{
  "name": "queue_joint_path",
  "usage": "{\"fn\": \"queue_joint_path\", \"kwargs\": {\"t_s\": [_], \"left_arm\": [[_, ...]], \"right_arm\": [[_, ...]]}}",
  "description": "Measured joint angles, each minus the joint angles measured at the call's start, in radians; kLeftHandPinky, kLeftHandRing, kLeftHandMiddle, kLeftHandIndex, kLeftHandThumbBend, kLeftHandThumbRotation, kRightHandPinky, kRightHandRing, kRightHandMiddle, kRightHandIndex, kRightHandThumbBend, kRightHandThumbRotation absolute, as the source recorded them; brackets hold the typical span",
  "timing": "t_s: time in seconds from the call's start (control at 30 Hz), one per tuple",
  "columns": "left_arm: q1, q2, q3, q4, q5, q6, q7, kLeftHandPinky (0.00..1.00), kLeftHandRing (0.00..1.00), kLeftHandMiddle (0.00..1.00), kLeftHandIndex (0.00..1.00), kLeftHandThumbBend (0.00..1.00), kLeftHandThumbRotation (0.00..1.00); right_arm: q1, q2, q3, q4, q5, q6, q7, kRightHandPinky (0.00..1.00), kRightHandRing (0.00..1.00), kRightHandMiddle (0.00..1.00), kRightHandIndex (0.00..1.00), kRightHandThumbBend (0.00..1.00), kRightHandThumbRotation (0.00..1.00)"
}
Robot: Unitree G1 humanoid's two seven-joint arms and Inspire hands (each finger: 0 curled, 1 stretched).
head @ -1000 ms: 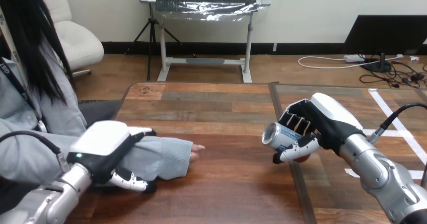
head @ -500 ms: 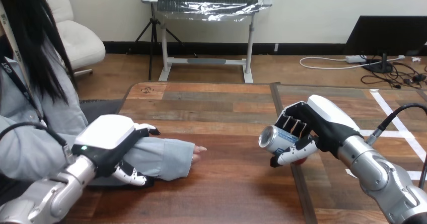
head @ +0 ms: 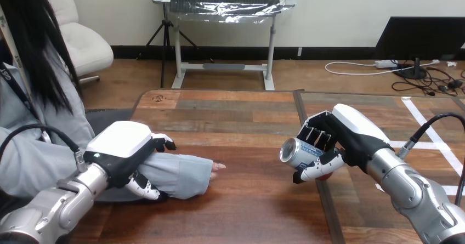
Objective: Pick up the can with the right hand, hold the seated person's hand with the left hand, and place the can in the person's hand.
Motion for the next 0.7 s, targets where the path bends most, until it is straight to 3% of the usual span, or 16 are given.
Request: {"fn": "queue_joint_path", "kwargs": {"t_s": [0.5,0.7], "left_arm": [[-0.021,-0.015,-0.038,0.054,0.001,0.013,0.008,0.62,0.66,0.71,0.75,1.0,0.2],[-0.027,-0.025,-0.047,0.068,0.002,0.026,0.016,0.59,0.63,0.68,0.72,0.99,0.17]], "right_arm": [[0.01,-0.002,-0.001,-0.038,0.001,0.019,0.021,0.42,0.44,0.49,0.47,0.85,0.0],[0.015,-0.002,-0.001,-0.05,0.0,0.024,0.026,0.46,0.45,0.49,0.47,0.85,0.0]]}}
